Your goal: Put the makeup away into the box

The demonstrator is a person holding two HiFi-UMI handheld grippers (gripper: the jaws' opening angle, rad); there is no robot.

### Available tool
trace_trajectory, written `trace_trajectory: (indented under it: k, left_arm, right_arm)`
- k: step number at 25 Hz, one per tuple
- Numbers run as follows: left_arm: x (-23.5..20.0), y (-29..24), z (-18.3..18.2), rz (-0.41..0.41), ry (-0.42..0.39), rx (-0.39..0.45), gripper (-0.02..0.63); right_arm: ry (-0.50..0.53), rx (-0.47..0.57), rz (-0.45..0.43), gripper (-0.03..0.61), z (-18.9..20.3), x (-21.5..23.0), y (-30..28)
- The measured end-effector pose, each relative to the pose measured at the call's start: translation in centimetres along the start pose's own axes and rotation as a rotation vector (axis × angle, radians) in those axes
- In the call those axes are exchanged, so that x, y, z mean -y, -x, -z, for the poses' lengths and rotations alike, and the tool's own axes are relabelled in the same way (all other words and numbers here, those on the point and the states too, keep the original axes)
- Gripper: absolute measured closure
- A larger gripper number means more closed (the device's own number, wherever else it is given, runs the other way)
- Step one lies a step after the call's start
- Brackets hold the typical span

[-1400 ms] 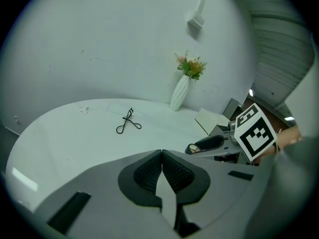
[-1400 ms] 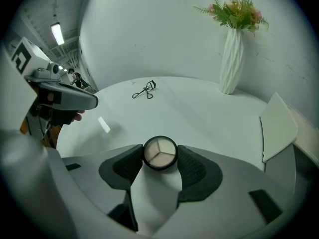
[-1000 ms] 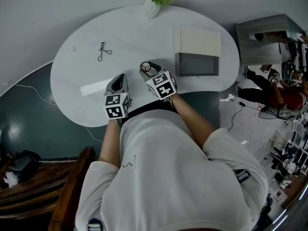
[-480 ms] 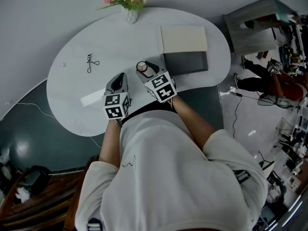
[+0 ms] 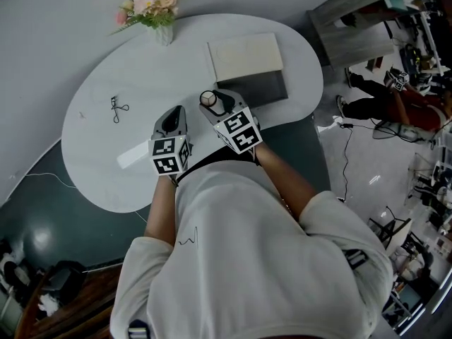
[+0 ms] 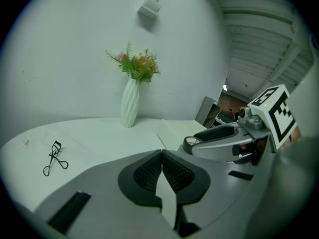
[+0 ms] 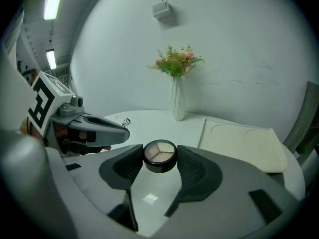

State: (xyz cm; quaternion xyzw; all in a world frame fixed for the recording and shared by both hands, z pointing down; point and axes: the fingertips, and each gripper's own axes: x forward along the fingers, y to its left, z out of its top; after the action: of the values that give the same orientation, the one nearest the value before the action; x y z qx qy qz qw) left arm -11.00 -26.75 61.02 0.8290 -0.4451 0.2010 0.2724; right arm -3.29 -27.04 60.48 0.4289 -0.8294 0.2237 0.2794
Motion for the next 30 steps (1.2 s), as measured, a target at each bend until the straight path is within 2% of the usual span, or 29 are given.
trace_trajectory:
  k: [20,25,30]
  left_arm:
    - [7.1,-4.3,-1.2,0.030,-0.008,-0.001,0.595]
    - [8.1,-4.8,-0.8,0.017,0.003,-0.011,0.595]
    - [8.5,-5.0,-0.2,-0.010,0.015,-0.027,0.595]
  right_arm:
    - [-0.013,-0.029,0.059,0.365,3.0,9.8,6.5]
    - [0.018,-0.074,0.040,0.365,4.3,12.1,7.2]
    - [0.098,-0.141,0.003,0.365,5.5,13.7,7.4]
